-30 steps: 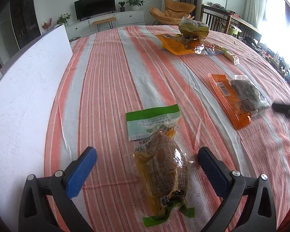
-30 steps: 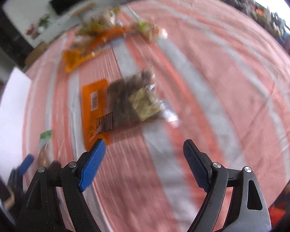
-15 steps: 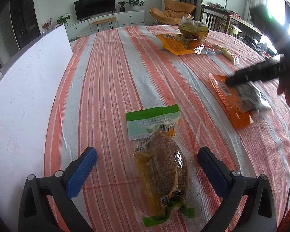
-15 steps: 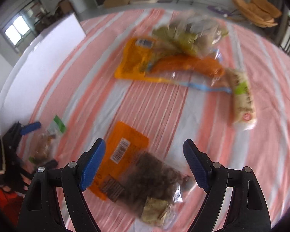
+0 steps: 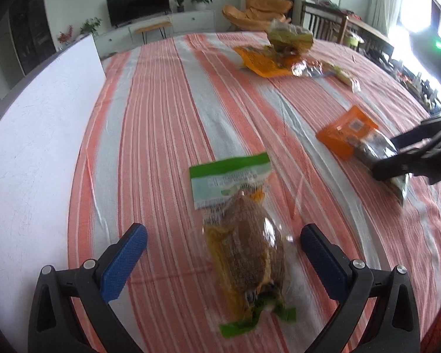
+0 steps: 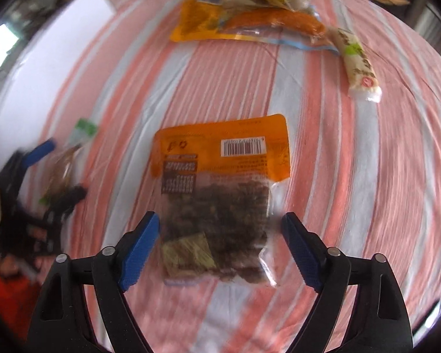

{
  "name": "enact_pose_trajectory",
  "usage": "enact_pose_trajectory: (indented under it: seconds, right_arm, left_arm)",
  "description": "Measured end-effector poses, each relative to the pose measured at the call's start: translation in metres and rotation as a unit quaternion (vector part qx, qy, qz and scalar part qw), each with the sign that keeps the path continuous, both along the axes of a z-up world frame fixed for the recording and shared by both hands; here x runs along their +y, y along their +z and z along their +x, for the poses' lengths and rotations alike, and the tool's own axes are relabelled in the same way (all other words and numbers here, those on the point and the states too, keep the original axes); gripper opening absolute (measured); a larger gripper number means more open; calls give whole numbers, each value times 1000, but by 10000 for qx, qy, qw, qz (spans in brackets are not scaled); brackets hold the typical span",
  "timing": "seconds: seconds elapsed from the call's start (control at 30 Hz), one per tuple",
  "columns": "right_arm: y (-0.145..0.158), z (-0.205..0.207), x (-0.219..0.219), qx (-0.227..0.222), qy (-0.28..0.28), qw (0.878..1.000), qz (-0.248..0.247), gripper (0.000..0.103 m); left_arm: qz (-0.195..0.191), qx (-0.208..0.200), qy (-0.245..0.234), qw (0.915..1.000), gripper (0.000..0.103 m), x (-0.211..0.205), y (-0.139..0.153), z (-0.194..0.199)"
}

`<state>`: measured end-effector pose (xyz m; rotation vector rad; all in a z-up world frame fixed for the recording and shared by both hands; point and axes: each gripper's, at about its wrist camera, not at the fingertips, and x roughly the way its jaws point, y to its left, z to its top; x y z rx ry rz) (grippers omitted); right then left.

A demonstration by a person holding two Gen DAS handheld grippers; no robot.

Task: Organize snacks
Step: 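Grasp the orange-labelled jerky bag with the right tool and lift it, then carry both bags over the cardboard box and open both tools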

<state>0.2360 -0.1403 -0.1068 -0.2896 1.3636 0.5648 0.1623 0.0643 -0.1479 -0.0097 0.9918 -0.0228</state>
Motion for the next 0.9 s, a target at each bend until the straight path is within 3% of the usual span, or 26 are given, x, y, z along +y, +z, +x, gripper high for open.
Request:
enact_pose_trajectory:
  seconds: [0.1, 0.13, 0.17, 0.23, 0.27, 0.3, 0.33, 0.43, 0.5, 0.6, 0.77, 0.9]
  right_arm:
    - [-8, -5, 20, -180, 51, 9977, -654, 96]
    - [-8, -8, 23, -269, 86, 9974, -667, 95]
    - [-9, -7, 24, -183, 105, 9975, -669, 92]
    - [-8, -7, 22, -144, 62, 9978, -651, 78]
    - [-5, -8, 22, -173, 35, 9979, -617, 64]
    - [-1, -9, 16, -211, -47, 9978, -624, 63]
    - [2, -8, 8, -207, -142, 9978, -607, 62]
    - [10, -11, -19, -214, -652, 9976, -18, 62]
    - [23, -17, -41, -198, -1058, 9921, 650, 62]
    - [39, -27, -54, -330, -1242, 9871, 954, 63]
    - [65, -52, -50, -541, -1440, 9759, 1550, 63]
    - [81, -64, -13, -642, -1416, 9707, 1831, 63]
  left_arm:
    - [-58, 177, -5, 9998, 100, 1, 1, -4]
    - [-75, 112, 54, 9999, 88, 3, 4, -7]
    - [-109, 2, 61, 9999, 58, 5, 7, -11]
    - [-304, -58, 110, 9995, 58, 14, 10, -15]
    - [-453, -101, 137, 9988, 56, 19, 12, -17]
    - [-757, -88, 175, 9969, 54, 25, 13, -18]
    - [-995, -134, 202, 9947, 40, 29, 16, -21]
    - [-1425, -233, 141, 9894, 40, 31, 33, -31]
    - [-1578, -261, -24, 9871, 40, 26, 43, -37]
    - [-1682, -303, -196, 9851, 40, 20, 51, -42]
    - [-2240, -206, -135, 9743, 40, 30, 64, -50]
    - [-2600, -553, -221, 9638, 40, 47, 104, -70]
